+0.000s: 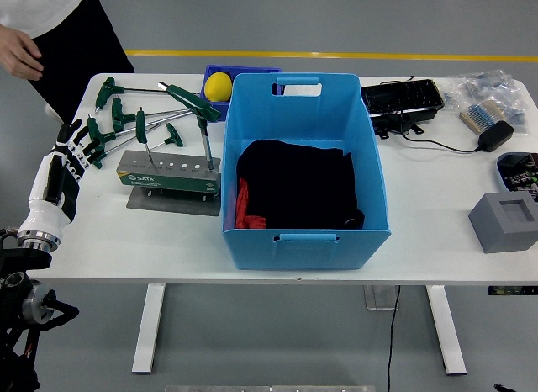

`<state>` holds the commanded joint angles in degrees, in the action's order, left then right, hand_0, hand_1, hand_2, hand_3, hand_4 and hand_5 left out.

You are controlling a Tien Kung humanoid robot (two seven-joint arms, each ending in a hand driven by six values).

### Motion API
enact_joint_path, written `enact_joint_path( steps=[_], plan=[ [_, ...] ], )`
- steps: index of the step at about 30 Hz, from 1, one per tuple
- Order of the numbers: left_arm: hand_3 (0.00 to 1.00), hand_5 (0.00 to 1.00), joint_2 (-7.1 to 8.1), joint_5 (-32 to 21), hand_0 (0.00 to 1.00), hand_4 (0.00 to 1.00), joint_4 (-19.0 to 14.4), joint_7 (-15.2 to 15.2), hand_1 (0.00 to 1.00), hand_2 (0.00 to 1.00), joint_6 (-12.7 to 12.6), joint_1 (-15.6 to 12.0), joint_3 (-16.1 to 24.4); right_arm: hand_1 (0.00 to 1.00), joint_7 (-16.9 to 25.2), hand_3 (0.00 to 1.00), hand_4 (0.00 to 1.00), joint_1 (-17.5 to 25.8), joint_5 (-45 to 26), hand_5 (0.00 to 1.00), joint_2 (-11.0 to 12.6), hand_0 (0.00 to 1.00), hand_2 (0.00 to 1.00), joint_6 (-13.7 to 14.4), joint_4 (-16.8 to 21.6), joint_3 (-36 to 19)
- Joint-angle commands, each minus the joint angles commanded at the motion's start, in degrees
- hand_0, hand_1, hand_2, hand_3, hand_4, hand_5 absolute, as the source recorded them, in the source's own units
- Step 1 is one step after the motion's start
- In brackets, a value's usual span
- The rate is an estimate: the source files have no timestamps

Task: Lift tool from toolbox,place it in box,lift tool from toolbox,place it in box

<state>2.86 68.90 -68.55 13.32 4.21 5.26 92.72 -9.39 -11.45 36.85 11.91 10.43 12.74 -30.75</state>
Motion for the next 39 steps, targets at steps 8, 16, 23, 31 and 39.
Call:
enact_joint_path(
  steps=[8,16,23,31,39],
  plan=[
    [0.980,0.998,0.09,0.2,0.848,0.998,0.1,0.0,0.892,0.998,-0.1,0.1,0.0,0.601,0.1,0.541,0.772,-0.1,-0.5,0.643,0.0,0.618,0.673,0.1,0.0,0.3],
    [0.980,0.998,0.14,0.3,0.848,0.998,0.1,0.0,0.892,0.998,-0.1,0.2,0.1,0.601,0.3,0.542,0.770,-0.3,-1.5,0.649,0.1,0.618,0.672,0.1,0.0,0.8],
    [0.980,0.998,0.03,0.3,0.848,0.998,0.1,0.1,0.892,0.998,-0.1,0.3,0.2,0.599,0.4,0.542,0.770,-0.4,-1.9,0.649,0.2,0.617,0.672,0.0,0.0,1.1],
    [0.980,0.998,0.00,-0.1,0.851,0.998,-0.4,0.2,0.892,0.998,-0.4,0.6,0.2,0.599,0.7,0.541,0.770,-0.7,-2.8,0.650,0.4,0.617,0.672,0.1,0.0,1.7],
    [0.998,0.889,2.07,13.2,0.899,0.998,-4.0,4.4,0.917,0.998,-2.2,3.3,1.1,0.598,0.9,0.541,0.771,-0.8,-3.3,0.651,0.5,0.618,0.672,0.2,0.0,1.8]
  ],
)
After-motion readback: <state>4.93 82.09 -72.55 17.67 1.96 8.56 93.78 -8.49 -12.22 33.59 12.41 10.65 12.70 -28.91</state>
